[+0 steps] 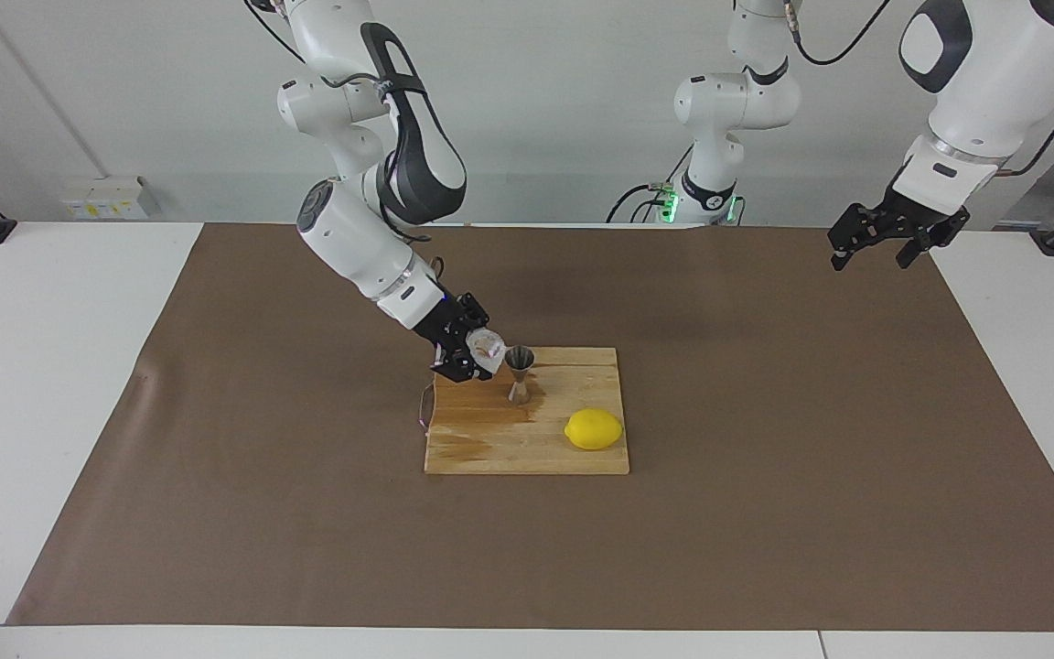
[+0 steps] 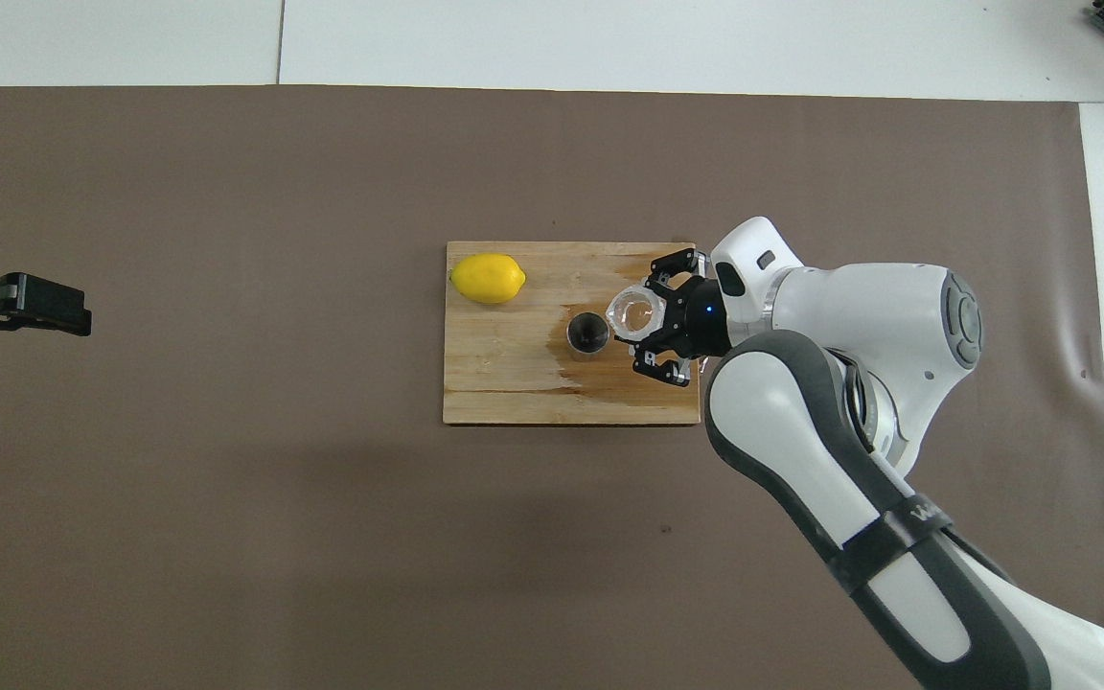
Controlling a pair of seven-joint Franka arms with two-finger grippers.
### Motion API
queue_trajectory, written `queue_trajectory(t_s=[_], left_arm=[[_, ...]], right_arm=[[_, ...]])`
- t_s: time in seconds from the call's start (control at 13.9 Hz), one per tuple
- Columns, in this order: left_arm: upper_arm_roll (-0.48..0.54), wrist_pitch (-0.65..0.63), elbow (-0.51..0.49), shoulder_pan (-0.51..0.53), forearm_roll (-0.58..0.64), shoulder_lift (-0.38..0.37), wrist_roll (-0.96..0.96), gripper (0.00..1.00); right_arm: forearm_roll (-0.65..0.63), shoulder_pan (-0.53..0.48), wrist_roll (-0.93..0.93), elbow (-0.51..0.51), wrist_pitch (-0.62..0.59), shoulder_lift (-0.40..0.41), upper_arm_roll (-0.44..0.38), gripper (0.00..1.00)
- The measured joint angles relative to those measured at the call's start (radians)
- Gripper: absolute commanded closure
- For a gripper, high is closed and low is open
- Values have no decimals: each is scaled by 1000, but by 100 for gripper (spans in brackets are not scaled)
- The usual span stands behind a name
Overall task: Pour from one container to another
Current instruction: 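Lift the glass cup with the right gripper over the metal cup, then tilt the glass cup with the right gripper above the metal cup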
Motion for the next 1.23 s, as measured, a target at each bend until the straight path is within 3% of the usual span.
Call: queue_trajectory(t_s=[0.36, 0.87, 1.23], left_arm=[[0, 0, 0, 0, 0, 0, 0, 0], [0, 0, 0, 0, 0, 0, 0, 0], [0, 14, 1, 0, 0, 0, 0, 0]], right_arm=[[-233, 30, 141, 0, 17, 0, 0, 94], [-363, 57, 195, 0, 37, 0, -1, 95], [-367, 57, 195, 0, 38, 0, -1, 95]])
